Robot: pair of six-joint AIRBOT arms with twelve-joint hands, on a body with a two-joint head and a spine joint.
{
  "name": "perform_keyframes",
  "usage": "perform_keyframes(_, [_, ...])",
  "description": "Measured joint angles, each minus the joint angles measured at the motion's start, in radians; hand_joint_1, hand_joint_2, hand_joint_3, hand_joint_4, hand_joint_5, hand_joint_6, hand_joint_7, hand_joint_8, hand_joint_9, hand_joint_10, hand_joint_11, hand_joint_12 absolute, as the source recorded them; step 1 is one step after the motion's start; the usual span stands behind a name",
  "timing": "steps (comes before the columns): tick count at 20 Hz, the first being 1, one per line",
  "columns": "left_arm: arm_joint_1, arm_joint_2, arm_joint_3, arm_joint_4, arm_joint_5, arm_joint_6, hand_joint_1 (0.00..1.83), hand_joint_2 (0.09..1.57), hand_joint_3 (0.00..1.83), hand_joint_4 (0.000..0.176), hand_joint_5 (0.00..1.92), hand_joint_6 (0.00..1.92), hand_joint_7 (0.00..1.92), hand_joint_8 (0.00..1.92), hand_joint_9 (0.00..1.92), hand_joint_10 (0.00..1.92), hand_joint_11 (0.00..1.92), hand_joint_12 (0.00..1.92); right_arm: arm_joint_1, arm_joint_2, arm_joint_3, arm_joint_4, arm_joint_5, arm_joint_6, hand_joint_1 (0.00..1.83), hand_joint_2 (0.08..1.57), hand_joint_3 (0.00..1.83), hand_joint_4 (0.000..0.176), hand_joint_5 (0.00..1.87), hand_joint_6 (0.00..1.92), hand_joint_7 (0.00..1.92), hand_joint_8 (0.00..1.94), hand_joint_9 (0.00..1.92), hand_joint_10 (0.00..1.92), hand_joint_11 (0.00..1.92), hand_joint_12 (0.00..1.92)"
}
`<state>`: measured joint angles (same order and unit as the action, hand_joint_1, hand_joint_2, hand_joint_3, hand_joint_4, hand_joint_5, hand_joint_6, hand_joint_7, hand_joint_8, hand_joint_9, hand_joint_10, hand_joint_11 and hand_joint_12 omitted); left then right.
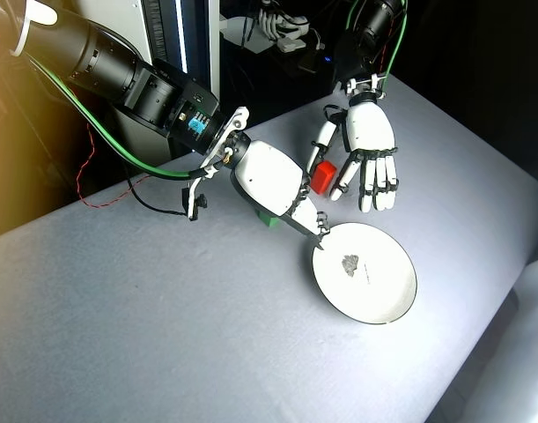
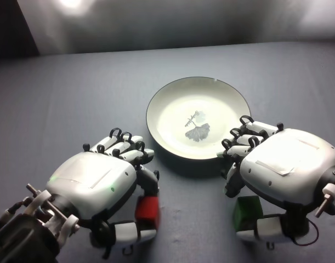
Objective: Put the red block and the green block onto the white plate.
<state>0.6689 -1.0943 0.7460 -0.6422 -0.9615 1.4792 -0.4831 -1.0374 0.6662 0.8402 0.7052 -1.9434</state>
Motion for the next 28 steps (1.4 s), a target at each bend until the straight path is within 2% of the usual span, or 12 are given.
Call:
perform_keyframes(1, [0.0,0.0,0.0,-0.002,0.0,0.0,1.04,1.07,0.0,0.176,1.06,0.84,0.47,0.01,0.21,0.03,0.0,0.65,0.0,0.0,0.0,0.001,0.0,-0.001,1.02,1.05,0.01,0.163,0.95,0.72,0.46,0.01,0.35,0.01,0.0,0.6])
perform_keyframes(2, [0.0,0.0,0.0,-0.002,0.0,0.0,1.04,1.07,0.0,0.176,1.07,0.83,0.48,0.01,0.21,0.02,0.0,0.68,0.0,0.0,0.0,0.001,0.0,-0.001,1.03,1.08,0.0,0.173,1.01,0.86,0.47,0.01,0.36,0.01,0.0,0.59])
perform_keyframes(6, [-0.003,0.0,0.0,-0.002,0.002,0.0,1.04,1.07,0.0,0.176,1.06,0.84,0.48,0.01,0.21,0.01,0.0,0.64,0.0,0.0,0.0,-0.001,0.0,-0.005,1.05,1.07,0.0,0.176,1.08,0.81,0.54,0.01,0.42,0.02,0.0,0.78])
perform_keyframes(7, [-0.003,0.0,0.0,-0.002,0.002,0.001,1.03,1.08,0.0,0.176,1.03,0.89,0.46,0.0,0.17,0.01,0.0,0.53,0.0,0.0,0.0,-0.001,0.0,-0.005,1.05,1.07,0.0,0.176,1.08,0.81,0.53,0.0,0.42,0.02,0.0,0.77])
perform_keyframes(10, [-0.005,0.0,0.0,-0.002,0.002,0.001,1.04,1.08,0.0,0.176,1.05,0.86,0.47,0.01,0.22,0.02,0.0,0.76,0.0,0.0,0.0,-0.004,0.0,-0.005,1.04,1.08,0.0,0.176,1.05,0.86,0.52,0.0,0.41,0.01,0.0,0.81])
perform_keyframes(11, [-0.005,0.0,0.0,-0.002,0.002,0.001,1.03,1.09,0.0,0.176,1.03,0.89,0.47,0.0,0.21,0.01,0.0,0.76,0.0,0.0,0.0,-0.004,0.0,-0.005,1.04,1.08,0.0,0.176,1.05,0.86,0.52,0.0,0.42,0.01,0.0,0.83])
perform_keyframes(12, [-0.006,0.0,0.0,-0.004,0.003,0.001,1.05,1.07,0.0,0.176,1.08,0.81,0.5,0.01,0.25,0.02,0.0,0.83,0.002,0.0,0.0,-0.004,-0.001,-0.005,1.05,1.07,0.0,0.164,1.08,0.82,0.53,0.0,0.42,0.01,0.0,0.83])
perform_keyframes(15, [-0.037,0.011,-0.001,-0.001,0.015,0.006,1.05,1.06,0.0,0.176,1.09,0.79,0.51,0.0,0.26,0.02,0.0,0.77,0.039,0.001,0.0,-0.005,-0.008,-0.01,1.05,1.06,0.0,0.175,1.09,0.8,0.52,0.0,0.42,0.0,0.0,0.84])
perform_keyframes(18, [-0.092,0.027,0.003,-0.001,0.049,0.032,1.04,1.07,0.0,0.176,1.06,0.84,0.48,0.0,0.23,0.0,0.0,0.64,0.081,0.011,0.0,-0.01,-0.006,-0.01,1.05,1.07,0.0,0.176,1.07,0.83,0.54,0.0,0.44,0.01,0.0,0.88])
perform_keyframes(19, [-0.119,0.027,0.014,0.001,0.076,0.037,1.04,1.07,0.0,0.176,1.06,0.83,0.48,0.0,0.24,0.01,0.0,0.69,0.098,0.015,0.0,-0.01,-0.003,-0.01,1.05,1.07,0.0,0.176,1.07,0.83,0.54,0.0,0.45,0.01,0.0,0.92])
perform_keyframes(25, [-0.253,0.005,0.108,0.029,0.208,0.04,1.04,1.08,0.0,0.176,1.05,0.86,0.48,0.0,0.25,0.01,0.0,0.74,0.169,0.008,0.042,-0.011,0.006,-0.004,1.05,1.07,0.0,0.176,1.08,0.81,0.56,0.0,0.43,0.0,0.0,0.67])
perform_keyframes(28, [-0.306,-0.024,0.168,0.034,0.25,0.033,1.05,1.06,0.0,0.176,1.08,0.81,0.5,0.01,0.24,0.02,0.0,0.73,0.209,-0.039,0.156,-0.006,-0.01,0.039,1.05,1.07,0.0,0.176,1.07,0.82,0.56,0.0,0.44,0.0,0.0,0.58])
